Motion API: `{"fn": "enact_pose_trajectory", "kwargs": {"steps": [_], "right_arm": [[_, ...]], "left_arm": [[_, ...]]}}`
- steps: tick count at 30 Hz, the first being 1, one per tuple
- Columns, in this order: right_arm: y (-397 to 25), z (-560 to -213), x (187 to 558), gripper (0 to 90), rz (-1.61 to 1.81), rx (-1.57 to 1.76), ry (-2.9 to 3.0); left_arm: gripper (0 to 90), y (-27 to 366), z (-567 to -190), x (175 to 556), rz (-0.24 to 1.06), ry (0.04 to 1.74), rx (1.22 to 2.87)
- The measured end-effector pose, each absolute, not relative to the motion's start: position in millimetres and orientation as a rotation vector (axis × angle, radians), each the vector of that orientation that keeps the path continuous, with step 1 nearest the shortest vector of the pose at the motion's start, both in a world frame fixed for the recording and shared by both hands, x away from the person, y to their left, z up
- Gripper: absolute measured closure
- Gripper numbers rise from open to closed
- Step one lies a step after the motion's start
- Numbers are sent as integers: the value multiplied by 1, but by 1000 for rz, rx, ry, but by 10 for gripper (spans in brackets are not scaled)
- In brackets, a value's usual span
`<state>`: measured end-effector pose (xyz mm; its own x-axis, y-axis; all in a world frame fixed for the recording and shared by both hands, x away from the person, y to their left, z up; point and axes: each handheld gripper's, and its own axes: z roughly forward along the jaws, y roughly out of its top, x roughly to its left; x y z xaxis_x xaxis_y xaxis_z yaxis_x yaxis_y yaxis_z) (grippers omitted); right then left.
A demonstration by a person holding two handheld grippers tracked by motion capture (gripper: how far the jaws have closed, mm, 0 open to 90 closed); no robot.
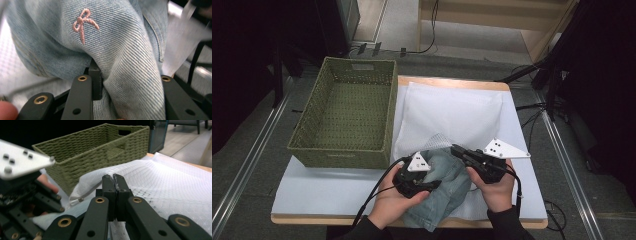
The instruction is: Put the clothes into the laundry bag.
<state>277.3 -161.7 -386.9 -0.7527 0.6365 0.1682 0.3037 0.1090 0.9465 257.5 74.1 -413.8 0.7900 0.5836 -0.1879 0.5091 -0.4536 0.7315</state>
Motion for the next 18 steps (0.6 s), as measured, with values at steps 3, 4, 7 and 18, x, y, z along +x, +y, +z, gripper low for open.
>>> {"fn": "enact_pose_trajectory", "kwargs": {"steps": [3, 4, 7, 18], "right_arm": [[-160, -383, 274, 900, 1695, 903, 2107], [-161, -382, 274, 900, 1698, 898, 2105], [-164, -386, 277, 900, 1684, 923, 2107], [-170, -398, 283, 900, 1652, 982, 2118]], "left_arm": [[637, 78, -414, 262, 149, 877, 2070], [603, 80, -420, 265, 162, 924, 2059], [358, 83, -434, 269, 117, 959, 2081], [122, 94, -449, 247, 68, 913, 2190]]}}
